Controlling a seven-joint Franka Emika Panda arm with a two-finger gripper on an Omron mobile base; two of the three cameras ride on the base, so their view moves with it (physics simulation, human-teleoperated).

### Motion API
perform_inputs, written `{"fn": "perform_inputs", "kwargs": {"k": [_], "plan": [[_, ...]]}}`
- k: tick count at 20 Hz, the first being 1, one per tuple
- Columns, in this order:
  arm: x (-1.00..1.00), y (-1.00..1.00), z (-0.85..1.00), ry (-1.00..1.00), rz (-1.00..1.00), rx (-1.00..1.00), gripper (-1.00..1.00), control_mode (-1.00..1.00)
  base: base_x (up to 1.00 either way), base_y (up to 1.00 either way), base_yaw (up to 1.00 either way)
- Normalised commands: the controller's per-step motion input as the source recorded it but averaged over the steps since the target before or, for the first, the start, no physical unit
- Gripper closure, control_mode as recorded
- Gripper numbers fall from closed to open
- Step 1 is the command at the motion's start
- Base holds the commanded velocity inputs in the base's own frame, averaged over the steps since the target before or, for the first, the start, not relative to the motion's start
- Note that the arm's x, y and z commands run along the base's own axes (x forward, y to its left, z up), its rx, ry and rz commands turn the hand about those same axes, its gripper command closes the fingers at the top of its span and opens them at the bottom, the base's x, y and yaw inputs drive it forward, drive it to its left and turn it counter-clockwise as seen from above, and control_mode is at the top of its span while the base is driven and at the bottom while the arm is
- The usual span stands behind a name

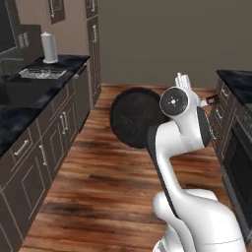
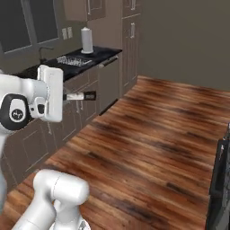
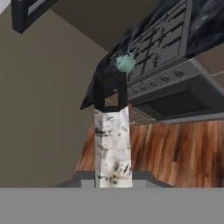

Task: Pick the pan from the cabinet and place it on the stove. Then turn on the stove burner for the pan.

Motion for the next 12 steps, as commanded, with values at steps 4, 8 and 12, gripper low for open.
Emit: {"fn": "perform_inputs", "kwargs": {"k": [4, 8, 12], "plan": [[0.0, 0.0, 0.0, 0.0, 0.0, 0.0, 1.0, 1.0, 0.0, 0.0, -0.47], [0.0, 0.0, 0.0, 0.0, 0.0, 0.0, 1.0, 1.0, 0.0, 0.0, -0.47], [0.0, 0.0, 0.0, 0.0, 0.0, 0.0, 1.0, 1.0, 0.0, 0.0, -0.47]]}}
